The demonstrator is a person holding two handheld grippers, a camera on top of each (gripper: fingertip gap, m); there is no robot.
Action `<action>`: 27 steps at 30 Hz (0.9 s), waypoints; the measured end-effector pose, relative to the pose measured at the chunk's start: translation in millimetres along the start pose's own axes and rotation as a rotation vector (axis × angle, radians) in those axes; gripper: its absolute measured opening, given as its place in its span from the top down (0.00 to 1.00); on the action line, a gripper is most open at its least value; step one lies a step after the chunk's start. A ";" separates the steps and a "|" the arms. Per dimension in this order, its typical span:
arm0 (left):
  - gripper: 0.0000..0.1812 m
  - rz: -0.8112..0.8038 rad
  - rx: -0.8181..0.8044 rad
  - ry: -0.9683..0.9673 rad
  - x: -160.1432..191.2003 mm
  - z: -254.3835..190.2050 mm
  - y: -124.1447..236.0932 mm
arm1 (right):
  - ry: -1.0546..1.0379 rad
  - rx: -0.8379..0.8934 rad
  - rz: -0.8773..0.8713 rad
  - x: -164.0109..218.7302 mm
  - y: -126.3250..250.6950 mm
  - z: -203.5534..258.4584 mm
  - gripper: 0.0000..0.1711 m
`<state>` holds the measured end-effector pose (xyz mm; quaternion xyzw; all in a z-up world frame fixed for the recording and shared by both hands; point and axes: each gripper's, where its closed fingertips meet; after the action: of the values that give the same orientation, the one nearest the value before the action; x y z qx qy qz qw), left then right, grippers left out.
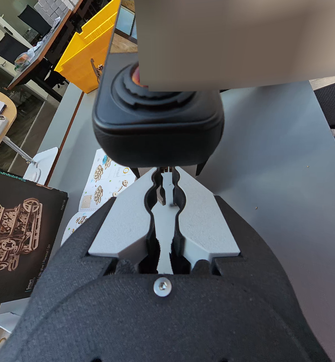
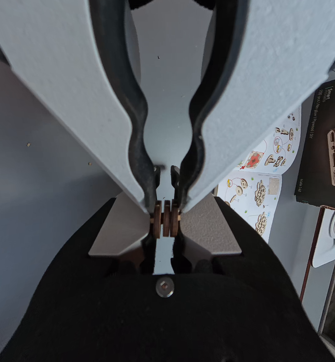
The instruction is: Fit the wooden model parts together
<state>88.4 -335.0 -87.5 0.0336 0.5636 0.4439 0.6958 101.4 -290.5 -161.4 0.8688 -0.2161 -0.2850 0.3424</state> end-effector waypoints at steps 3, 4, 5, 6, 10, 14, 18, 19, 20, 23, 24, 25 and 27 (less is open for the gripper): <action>0.95 -0.003 0.007 0.017 0.5 0.7 0.5 | -0.026 0.026 0.011 -0.3 -0.3 -4.4 0.89; 0.95 -0.007 0.009 0.021 0.3 0.9 0.8 | -0.042 0.024 0.018 -0.2 0.0 -4.7 0.88; 0.95 -0.009 0.012 0.024 0.2 1.0 0.9 | -0.052 0.020 0.024 -0.2 0.4 -4.8 0.87; 0.95 -0.010 0.014 0.025 0.2 0.9 0.8 | -0.056 0.025 0.025 -0.2 0.3 -5.6 0.87; 0.95 -0.003 0.030 0.013 0.1 -2.0 -0.5 | -0.004 0.037 0.028 0.7 1.4 -2.4 0.91; 0.95 -0.005 0.029 0.009 0.2 -1.3 -1.4 | -0.027 0.023 0.025 1.6 1.5 -1.1 0.93; 0.95 -0.001 0.037 0.013 1.3 -1.7 -0.9 | -0.036 0.016 0.042 3.3 0.8 0.8 0.96; 0.95 0.000 0.041 0.013 1.7 -2.2 -0.8 | -0.034 0.023 0.039 2.8 0.2 0.5 0.97; 0.95 -0.001 0.045 0.014 1.8 -2.8 -0.9 | -0.022 0.029 0.033 2.5 0.0 0.6 0.97; 0.95 -0.004 0.050 0.009 1.9 -3.8 -1.0 | -0.008 0.034 0.026 2.2 -0.1 1.0 0.97; 0.95 -0.004 0.050 0.010 1.9 -3.5 -1.0 | -0.009 0.034 0.028 2.3 -0.1 1.1 0.97; 0.95 -0.006 0.047 0.014 2.0 -2.6 -0.5 | -0.027 0.027 0.032 2.2 -0.2 1.1 0.97; 0.95 -0.013 0.044 0.028 2.0 -0.1 0.8 | -0.098 -0.012 0.013 -1.7 -0.4 2.2 0.96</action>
<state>87.8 -333.2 -88.6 0.0392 0.5832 0.4274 0.6897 98.8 -290.3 -162.5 0.8504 -0.2364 -0.3264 0.3383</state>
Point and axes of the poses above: each gripper's, where its closed fingertips meet, y back along the fingers, x out of its underside, z = x × y across the jaws, and after that the axes turned 12 degrees about x, right-handed
